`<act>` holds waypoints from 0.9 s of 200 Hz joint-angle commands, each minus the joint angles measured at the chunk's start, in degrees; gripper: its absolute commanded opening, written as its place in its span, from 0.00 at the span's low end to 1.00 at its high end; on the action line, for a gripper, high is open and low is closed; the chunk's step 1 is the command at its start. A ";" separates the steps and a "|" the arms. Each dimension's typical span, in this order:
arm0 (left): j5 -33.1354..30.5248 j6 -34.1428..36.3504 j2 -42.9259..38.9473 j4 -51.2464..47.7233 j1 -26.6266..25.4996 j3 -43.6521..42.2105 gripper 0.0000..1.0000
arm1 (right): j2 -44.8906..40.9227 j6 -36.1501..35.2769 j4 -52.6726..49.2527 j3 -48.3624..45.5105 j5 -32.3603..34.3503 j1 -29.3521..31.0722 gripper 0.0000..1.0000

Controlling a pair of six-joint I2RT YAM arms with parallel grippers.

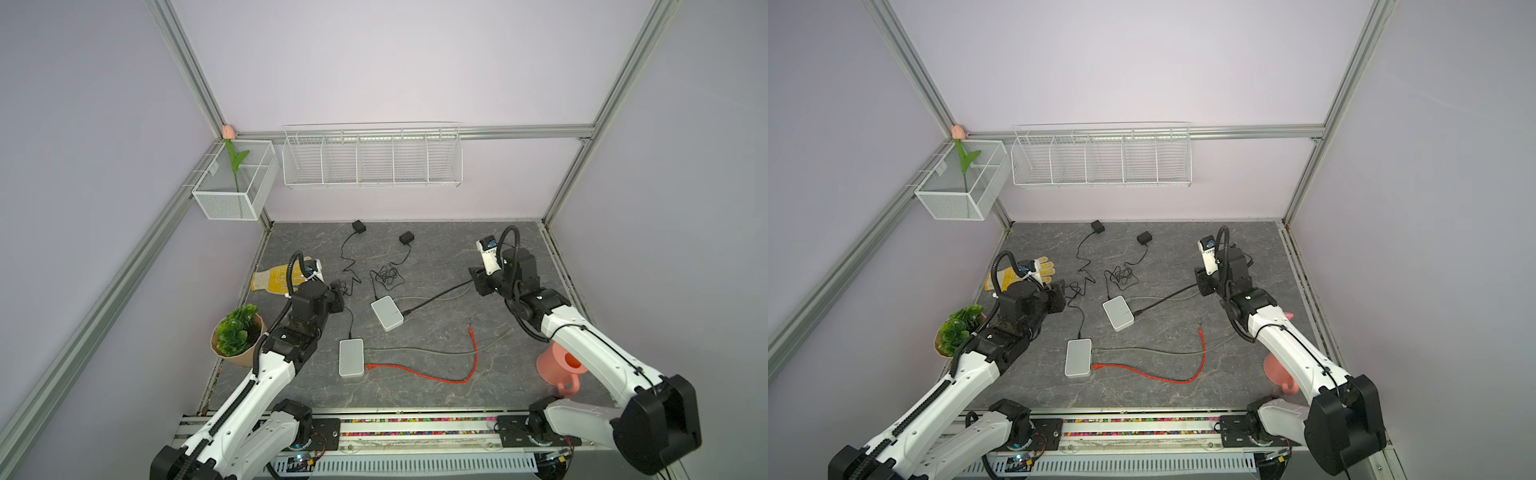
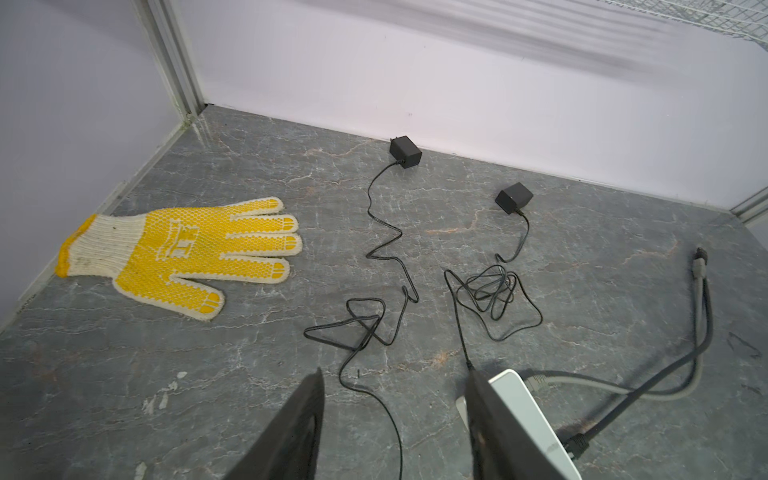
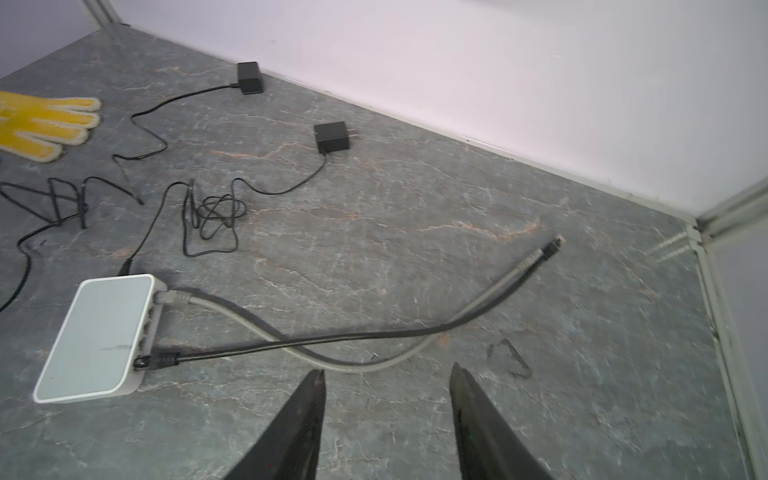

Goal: Insert the plug into the switch port

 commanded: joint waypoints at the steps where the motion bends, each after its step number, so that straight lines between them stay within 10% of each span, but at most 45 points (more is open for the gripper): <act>1: -3.50 1.02 -0.65 1.25 0.35 -1.09 0.54 | -4.08 2.89 1.86 -3.85 1.31 -2.39 0.52; 180: -12.81 5.22 -3.59 5.03 0.33 -6.43 0.55 | -31.77 7.48 1.85 -25.78 19.45 -9.57 0.53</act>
